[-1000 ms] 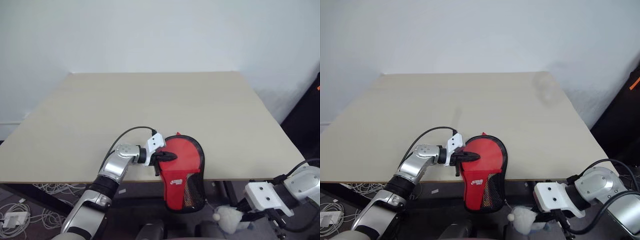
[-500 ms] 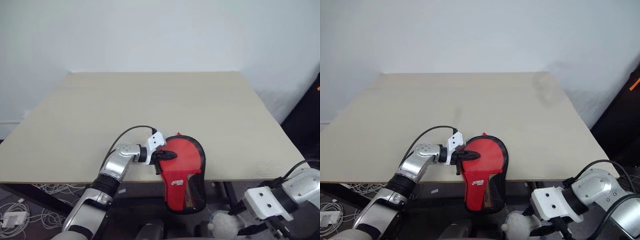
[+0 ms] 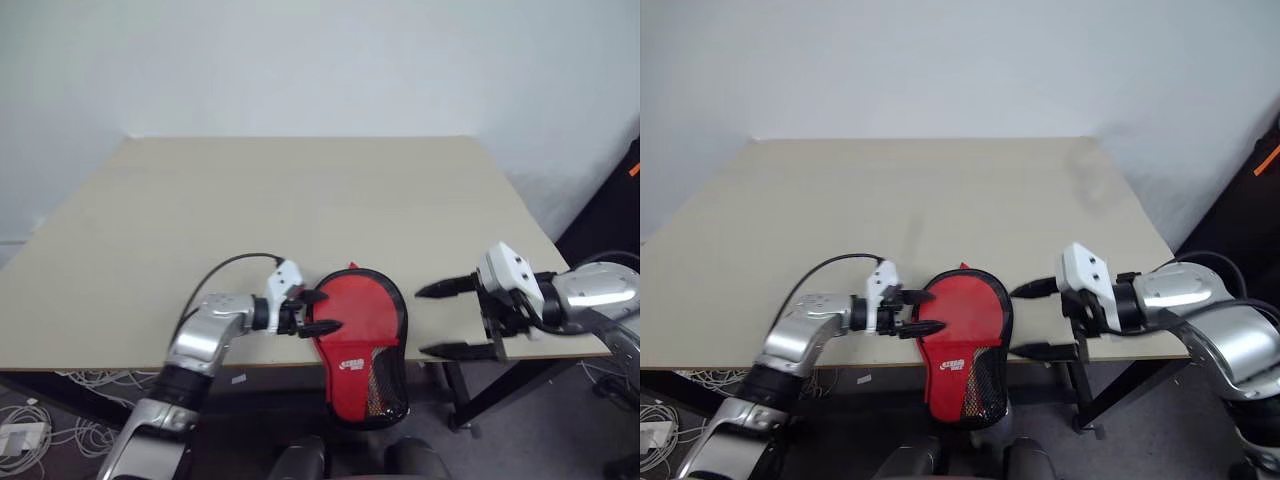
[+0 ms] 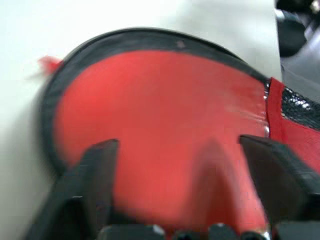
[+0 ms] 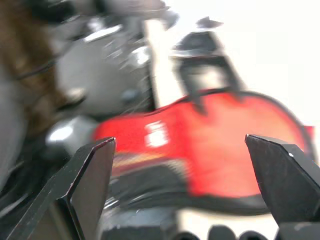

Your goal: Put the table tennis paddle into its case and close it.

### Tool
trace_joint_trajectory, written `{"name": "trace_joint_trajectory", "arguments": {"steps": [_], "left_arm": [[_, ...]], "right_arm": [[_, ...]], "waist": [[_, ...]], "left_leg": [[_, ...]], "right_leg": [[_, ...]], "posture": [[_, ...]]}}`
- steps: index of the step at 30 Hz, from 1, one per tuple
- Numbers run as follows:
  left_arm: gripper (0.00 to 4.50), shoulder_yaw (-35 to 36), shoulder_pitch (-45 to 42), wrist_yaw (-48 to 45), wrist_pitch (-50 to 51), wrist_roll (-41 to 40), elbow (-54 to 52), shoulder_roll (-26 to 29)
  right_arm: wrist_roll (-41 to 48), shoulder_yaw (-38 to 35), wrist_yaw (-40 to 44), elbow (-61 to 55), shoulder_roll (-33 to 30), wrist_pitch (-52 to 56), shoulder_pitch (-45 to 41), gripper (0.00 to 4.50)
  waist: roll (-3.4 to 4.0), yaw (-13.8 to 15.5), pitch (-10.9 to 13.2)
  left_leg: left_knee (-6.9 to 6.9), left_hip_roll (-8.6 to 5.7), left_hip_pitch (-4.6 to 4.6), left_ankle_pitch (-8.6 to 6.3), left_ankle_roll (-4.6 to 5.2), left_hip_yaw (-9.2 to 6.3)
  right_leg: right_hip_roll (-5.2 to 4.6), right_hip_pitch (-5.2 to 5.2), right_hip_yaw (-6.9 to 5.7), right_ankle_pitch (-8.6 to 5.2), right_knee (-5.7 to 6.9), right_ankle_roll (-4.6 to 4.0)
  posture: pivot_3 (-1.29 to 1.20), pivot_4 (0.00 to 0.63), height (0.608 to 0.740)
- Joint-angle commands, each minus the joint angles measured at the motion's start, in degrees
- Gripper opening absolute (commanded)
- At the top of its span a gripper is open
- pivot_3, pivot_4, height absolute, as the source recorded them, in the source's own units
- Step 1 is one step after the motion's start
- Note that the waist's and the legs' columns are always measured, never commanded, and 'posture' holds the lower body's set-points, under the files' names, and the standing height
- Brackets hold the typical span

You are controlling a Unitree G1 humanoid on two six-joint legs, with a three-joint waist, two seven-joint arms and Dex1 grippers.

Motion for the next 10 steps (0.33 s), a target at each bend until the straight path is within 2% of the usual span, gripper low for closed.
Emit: {"name": "trace_joint_trajectory", "arguments": {"steps": [1, 7, 10], "left_arm": [[4.49, 6.8, 2.1, 3.3, 3.2, -3.3, -6.1, 2.7], [4.49, 15.6, 6.8, 14.3, 2.5, -2.0, -4.7, 3.8], [4.49, 18.2, 8.4, 16.6, 2.6, -2.5, -3.4, 4.7]], "right_arm": [[-1.5, -0.2, -5.3, 1.8, 2.9, 1.6, -1.8, 4.5], [-6.5, 2.2, -11.5, 7.9, 9.1, 0.4, -3.6, 4.5], [-8.1, 3.3, -14.2, 10.6, 12.7, 1.1, -5.8, 4.5]], "waist": [[0.03, 0.3, 0.0], [0.06, 0.4, 0.0], [0.07, 0.3, 0.0]], "left_leg": [[-0.04, 0.0, -0.02, -0.01, 0.0, -0.02], [0.06, -0.06, 0.12, -0.08, 0.06, 0.1], [0.08, -0.1, 0.18, -0.1, -0.05, 0.14]], "right_leg": [[-0.01, 0.0, 0.0, 0.0, -0.04, 0.0], [-0.08, 0.18, 0.08, -0.02, -0.11, -0.02], [-0.01, 0.18, 0.07, 0.01, -0.01, -0.07]], "posture": [[0.0, 0.0, 0.739], [0.0, 0.0, 0.739], [0.0, 0.0, 0.739]]}}
